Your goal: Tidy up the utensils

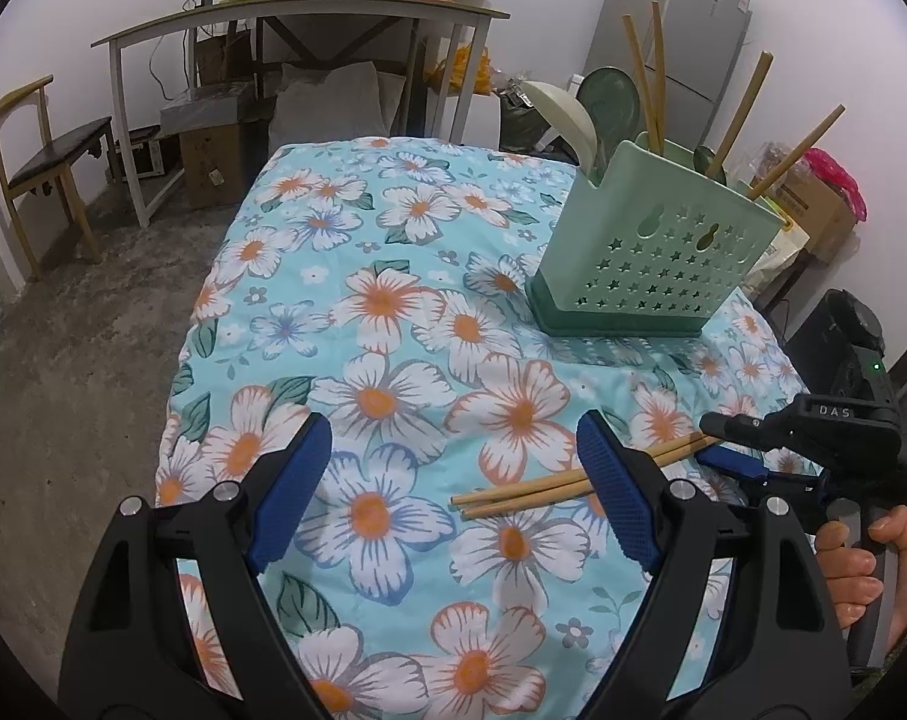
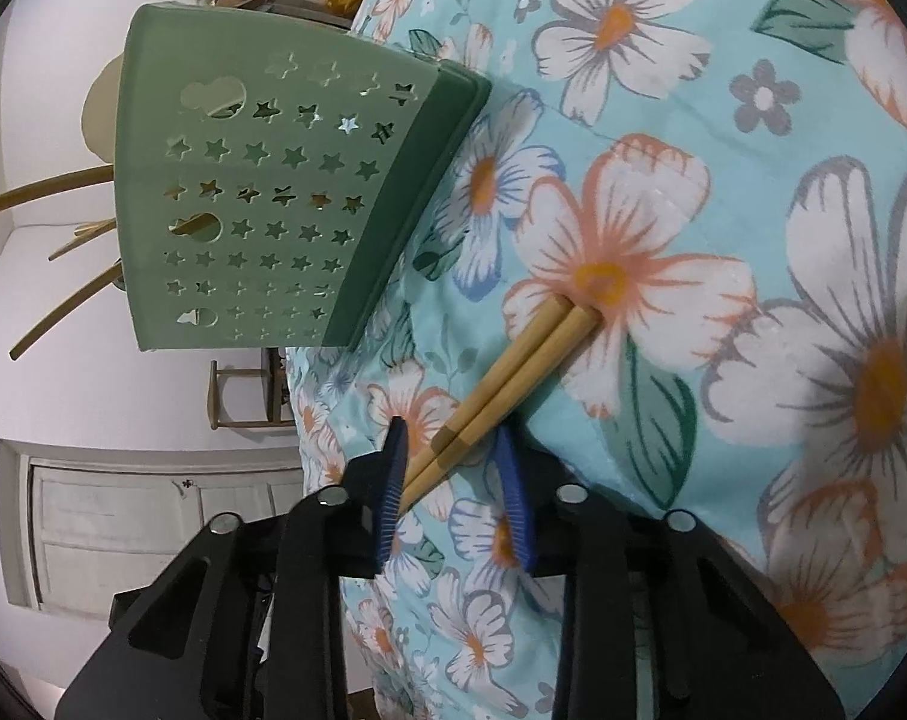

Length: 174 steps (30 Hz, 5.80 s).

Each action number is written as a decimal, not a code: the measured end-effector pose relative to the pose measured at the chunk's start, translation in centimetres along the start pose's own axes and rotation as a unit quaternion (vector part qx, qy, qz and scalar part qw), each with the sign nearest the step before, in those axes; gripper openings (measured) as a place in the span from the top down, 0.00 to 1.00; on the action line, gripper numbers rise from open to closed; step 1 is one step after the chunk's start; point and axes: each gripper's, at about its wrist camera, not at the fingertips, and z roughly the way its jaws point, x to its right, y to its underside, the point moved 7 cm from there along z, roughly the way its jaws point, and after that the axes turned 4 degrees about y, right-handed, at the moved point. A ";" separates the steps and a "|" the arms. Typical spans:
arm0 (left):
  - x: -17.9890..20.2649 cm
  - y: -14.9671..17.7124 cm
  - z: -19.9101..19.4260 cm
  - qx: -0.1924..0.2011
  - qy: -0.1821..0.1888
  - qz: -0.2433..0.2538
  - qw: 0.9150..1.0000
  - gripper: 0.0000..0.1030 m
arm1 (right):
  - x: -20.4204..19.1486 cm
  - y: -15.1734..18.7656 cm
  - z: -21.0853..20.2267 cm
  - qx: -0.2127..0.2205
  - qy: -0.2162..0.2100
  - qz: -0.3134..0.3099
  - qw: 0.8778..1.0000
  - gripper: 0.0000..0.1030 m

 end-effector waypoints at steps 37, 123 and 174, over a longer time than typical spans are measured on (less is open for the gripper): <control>18.8 2.4 11.1 -0.193 0.182 0.358 0.895 0.70 | 9.9 -0.3 -9.7 -0.056 -0.047 -0.035 0.997 0.88; 13.9 -25.0 -7.1 0.392 0.047 -0.079 0.916 0.95 | -2.7 -1.8 -16.6 0.107 -0.055 -0.273 0.954 0.93; 3.3 -2.0 -3.0 0.119 -0.023 -0.005 0.993 0.21 | -21.7 -1.6 -23.5 0.294 0.000 -0.499 0.815 0.93</control>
